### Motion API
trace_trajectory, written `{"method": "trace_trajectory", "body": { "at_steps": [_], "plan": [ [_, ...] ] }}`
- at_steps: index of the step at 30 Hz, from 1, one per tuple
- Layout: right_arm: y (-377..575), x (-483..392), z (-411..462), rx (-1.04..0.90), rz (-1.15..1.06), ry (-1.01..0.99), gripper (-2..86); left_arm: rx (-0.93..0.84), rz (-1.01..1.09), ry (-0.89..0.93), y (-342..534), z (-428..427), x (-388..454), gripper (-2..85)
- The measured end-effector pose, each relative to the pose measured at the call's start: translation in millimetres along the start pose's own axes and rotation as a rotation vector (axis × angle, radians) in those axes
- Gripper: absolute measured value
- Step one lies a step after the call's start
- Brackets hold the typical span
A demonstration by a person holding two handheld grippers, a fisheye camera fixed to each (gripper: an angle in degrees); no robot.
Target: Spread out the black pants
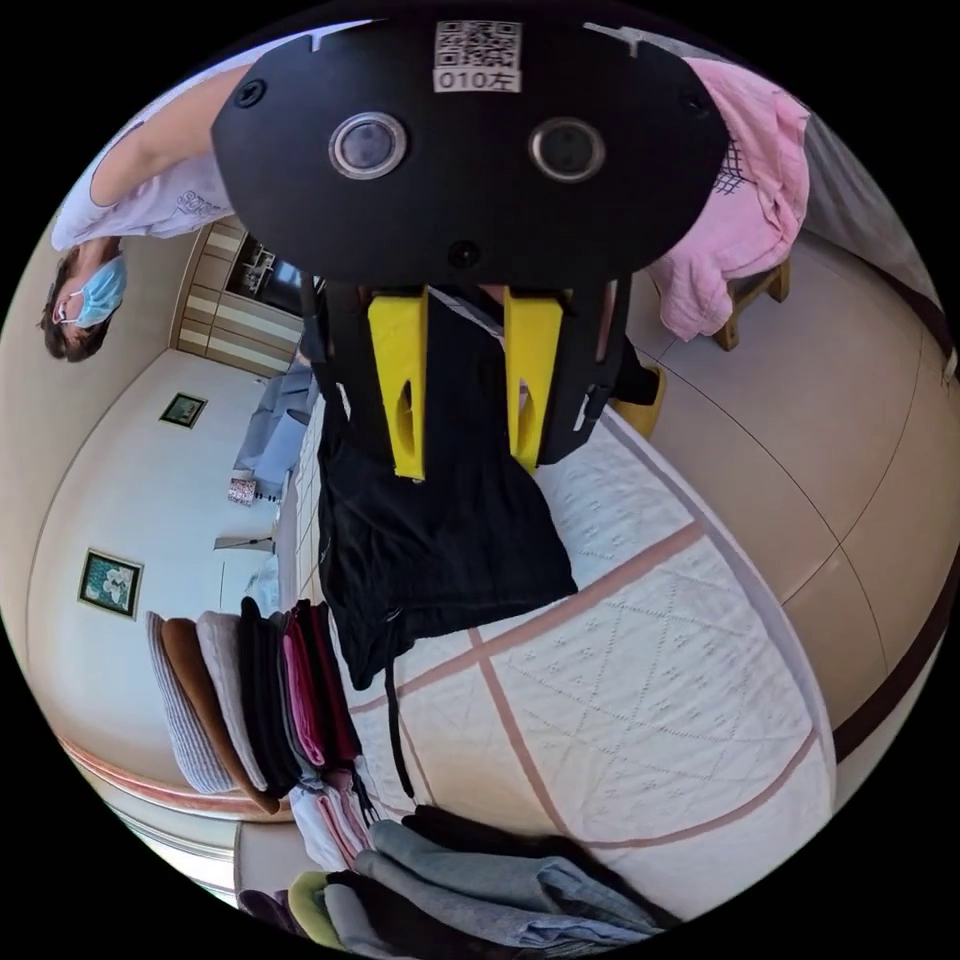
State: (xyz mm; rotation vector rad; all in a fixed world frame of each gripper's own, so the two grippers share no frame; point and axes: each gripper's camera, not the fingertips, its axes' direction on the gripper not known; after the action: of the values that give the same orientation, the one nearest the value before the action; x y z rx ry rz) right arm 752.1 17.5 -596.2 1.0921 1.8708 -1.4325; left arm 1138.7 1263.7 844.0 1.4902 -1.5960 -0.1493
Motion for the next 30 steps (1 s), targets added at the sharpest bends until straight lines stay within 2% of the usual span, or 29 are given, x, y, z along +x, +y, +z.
{"method": "trace_trajectory", "body": {
  "at_steps": [3,6,8,10,11,13,15,19,23,25,30],
  "plan": [
    [9,10,8,-0.013,0.088,0.061,1.8,0.087,0.001,-0.015,22,-16,-2,10.3],
    [21,25,-2,0.028,0.150,-0.024,1.7,0.265,0.007,-0.105,42,-40,5,8.4],
    [23,10,-40,0.218,0.057,-0.033,1.9,0.363,0.123,-0.168,40,-48,36,7.0],
    [17,-15,-73,0.391,-0.042,0.032,2.0,0.292,0.398,-0.353,12,-24,108,4.8],
    [9,-31,-92,0.487,-0.087,0.049,2.1,0.258,0.463,-0.412,3,-12,128,4.1],
    [-10,-52,-113,0.579,-0.141,0.018,2.2,0.146,0.685,-0.650,-32,47,200,1.7],
    [-32,-72,-129,0.637,-0.183,-0.033,2.3,0.130,0.814,-0.788,-54,93,245,0.8],
    [-76,-119,-146,0.736,-0.262,-0.072,2.7,0.179,0.998,-0.878,-90,183,302,0.6],
    [-122,-159,-149,0.712,-0.311,-0.040,4.1,0.127,1.004,-0.869,-120,245,298,3.0],
    [-144,-173,-154,0.689,-0.311,-0.001,4.8,0.081,0.919,-0.827,-144,267,279,5.1],
    [-209,-217,-165,0.623,-0.369,0.123,6.4,0.109,0.735,-0.688,-187,270,241,8.8]
  ]
}}
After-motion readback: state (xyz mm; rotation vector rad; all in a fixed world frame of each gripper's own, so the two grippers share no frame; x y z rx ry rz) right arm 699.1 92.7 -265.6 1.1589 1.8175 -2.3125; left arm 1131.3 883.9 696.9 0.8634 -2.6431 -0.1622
